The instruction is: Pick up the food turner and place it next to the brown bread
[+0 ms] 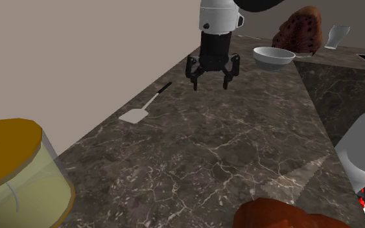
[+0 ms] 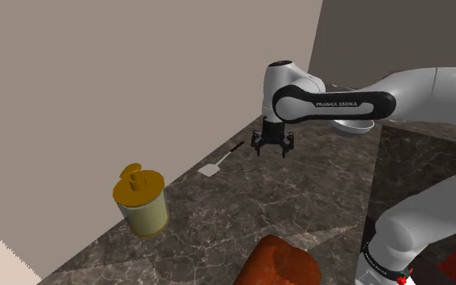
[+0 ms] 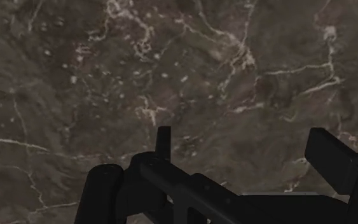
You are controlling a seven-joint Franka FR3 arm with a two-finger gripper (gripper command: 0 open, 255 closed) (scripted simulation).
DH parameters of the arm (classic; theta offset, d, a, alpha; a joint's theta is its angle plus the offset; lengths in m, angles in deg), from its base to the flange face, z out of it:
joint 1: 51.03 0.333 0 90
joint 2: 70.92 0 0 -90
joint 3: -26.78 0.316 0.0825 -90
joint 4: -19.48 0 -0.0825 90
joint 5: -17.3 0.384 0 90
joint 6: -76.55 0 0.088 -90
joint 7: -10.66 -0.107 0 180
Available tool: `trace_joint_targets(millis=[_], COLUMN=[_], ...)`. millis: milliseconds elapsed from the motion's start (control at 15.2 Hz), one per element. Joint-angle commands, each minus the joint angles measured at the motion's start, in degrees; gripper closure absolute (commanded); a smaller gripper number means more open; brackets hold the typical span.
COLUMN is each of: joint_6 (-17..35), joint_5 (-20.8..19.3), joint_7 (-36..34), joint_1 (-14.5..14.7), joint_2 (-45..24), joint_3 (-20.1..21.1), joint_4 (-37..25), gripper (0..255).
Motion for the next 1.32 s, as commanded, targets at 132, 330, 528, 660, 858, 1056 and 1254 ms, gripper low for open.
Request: trace_joint_targets(millis=[132,330,528,660,858,1056,1254], joint_6=[1.18,0.93,-0.60,-2.36,-5.36,-2.94,-0.60], joint_5=[-3.94,-8.89,-14.76,-18.65,-23.09,-22.96,-23.00], joint_7=[-13.48,-23.35,-32.87,-38.55,-44.65,-44.73,-44.87], joint_1=[-1.35,-1.29,0.59,2.89,6.76,6.37,5.96], joint_2=[-9.53,-17.72,-26.53,-32.48,-39.99,-39.73,-39.66], joint_3=[5.43,8.29,9.57,9.40,8.15,7.92,7.81], joint_4=[-8.29,-15.61,-24.13,-30.60,-39.94,-37.29,-34.86], gripper=[0,0,0,0,0,0,0])
